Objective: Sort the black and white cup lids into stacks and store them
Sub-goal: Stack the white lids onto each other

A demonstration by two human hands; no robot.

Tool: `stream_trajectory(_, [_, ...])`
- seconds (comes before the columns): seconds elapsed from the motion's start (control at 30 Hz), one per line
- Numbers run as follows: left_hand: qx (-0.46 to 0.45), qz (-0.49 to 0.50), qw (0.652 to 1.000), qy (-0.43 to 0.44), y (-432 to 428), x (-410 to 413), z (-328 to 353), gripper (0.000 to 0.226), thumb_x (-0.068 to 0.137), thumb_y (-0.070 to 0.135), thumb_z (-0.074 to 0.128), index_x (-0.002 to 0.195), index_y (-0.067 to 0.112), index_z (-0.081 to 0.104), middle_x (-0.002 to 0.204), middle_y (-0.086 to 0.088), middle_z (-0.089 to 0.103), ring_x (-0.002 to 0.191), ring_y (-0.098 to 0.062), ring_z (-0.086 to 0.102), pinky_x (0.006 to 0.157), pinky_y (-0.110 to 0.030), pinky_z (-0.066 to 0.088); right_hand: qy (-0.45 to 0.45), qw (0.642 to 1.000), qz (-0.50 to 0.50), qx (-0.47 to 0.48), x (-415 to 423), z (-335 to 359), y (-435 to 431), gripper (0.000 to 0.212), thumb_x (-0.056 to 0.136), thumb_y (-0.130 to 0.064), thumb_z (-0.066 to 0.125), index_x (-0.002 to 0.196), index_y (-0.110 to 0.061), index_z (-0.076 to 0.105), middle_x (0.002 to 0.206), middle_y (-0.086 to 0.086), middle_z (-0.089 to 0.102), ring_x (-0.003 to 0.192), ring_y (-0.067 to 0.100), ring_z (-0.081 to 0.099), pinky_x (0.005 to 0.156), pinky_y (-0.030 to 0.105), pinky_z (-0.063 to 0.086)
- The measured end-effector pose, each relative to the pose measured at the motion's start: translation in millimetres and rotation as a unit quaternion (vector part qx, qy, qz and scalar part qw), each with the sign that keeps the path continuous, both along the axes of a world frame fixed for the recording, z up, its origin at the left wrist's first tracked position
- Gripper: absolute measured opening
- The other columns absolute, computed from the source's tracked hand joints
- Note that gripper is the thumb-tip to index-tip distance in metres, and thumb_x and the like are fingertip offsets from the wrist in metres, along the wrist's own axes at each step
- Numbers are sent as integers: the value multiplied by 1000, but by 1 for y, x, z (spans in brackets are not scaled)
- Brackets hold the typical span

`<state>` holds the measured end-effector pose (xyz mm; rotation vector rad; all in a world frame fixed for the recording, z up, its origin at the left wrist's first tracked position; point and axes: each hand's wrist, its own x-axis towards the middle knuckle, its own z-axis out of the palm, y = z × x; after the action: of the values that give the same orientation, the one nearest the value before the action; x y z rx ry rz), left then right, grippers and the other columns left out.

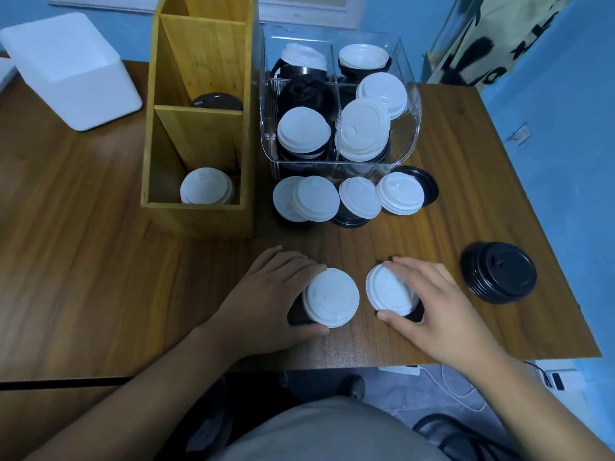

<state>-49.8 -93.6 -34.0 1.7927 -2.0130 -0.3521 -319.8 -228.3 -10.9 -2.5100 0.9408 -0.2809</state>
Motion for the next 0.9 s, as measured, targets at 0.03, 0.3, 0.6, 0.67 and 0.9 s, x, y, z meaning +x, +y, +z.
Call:
stream_trajectory(0.03, [2, 0, 1000, 0, 0, 0, 0, 85, 79, 79, 64, 143, 25, 50, 141, 9, 57, 134, -11, 47, 122, -43, 28, -19, 1000, -3, 12, 0, 1, 1, 73, 79, -46, 80, 143, -23, 53, 145, -11, 50, 135, 9, 42, 112, 34, 38])
stream_trajectory(0.3, [0, 0, 1000, 2, -1, 1, -2, 86, 79, 78, 64, 144, 25, 51, 141, 9, 57, 135, -11, 48, 122, -43, 27, -115, 987, 95, 60, 21, 32, 5, 73, 74, -15, 89, 139, -11, 55, 149, 0, 49, 140, 12, 45, 115, 24, 34])
stream_trajectory(0.6, [-7, 2, 1000, 8, -2, 3, -5, 86, 76, 76, 68, 142, 23, 53, 138, 8, 58, 133, -11, 48, 121, -42, 26, -93, 983, 91, 132, 42, 11, 27, 85, 80, -34, 84, 151, -24, 39, 158, -14, 37, 148, 8, 31, 119, 26, 29])
stream_trajectory(0.67, [-6, 3, 1000, 10, -2, 3, -6, 86, 76, 76, 68, 142, 23, 53, 137, 8, 58, 132, -11, 48, 121, -41, 26, -117, 986, 24, 121, 42, 7, 35, 76, 79, -49, 80, 145, -28, 48, 150, -16, 45, 141, 9, 42, 113, 35, 40])
stream_trajectory(0.9, [-10, 4, 1000, 22, -4, 4, -8, 88, 74, 76, 70, 142, 22, 55, 135, 7, 60, 130, -12, 50, 119, -45, 31, -90, 986, 127, 53, 45, 9, 27, 66, 81, -31, 84, 139, -15, 57, 150, -7, 49, 140, 15, 45, 113, 34, 41])
